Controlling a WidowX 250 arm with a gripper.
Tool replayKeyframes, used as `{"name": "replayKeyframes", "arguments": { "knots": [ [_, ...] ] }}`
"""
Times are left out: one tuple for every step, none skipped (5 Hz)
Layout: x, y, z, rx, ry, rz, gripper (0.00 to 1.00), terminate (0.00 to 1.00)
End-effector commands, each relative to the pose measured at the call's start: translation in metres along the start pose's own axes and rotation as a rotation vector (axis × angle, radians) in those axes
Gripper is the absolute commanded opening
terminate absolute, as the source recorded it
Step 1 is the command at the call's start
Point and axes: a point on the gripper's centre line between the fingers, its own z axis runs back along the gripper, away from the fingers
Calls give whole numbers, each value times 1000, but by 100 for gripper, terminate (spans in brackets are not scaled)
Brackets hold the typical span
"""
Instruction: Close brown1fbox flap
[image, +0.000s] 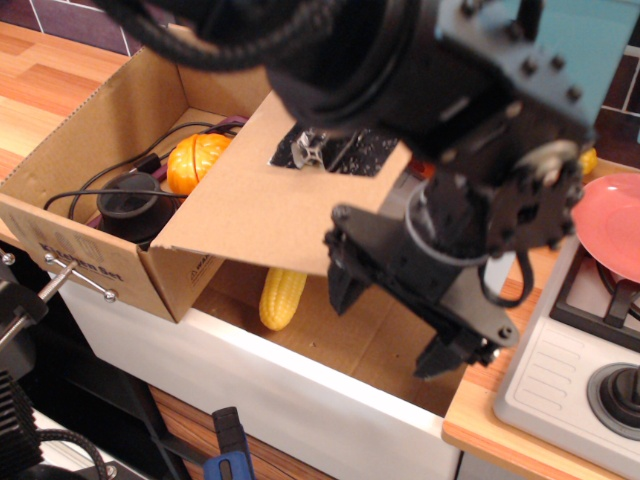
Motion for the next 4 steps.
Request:
{"name": "replayKeyframes", "arguments": {
  "knots": [
    [11,29,33,103,-46,-52,100,0],
    [7,50,43,169,-45,-88,100,0],
    [8,75,53,238,-61,-138,100,0],
    [12,102,62,272,-75,-173,100,0]
  ]
}}
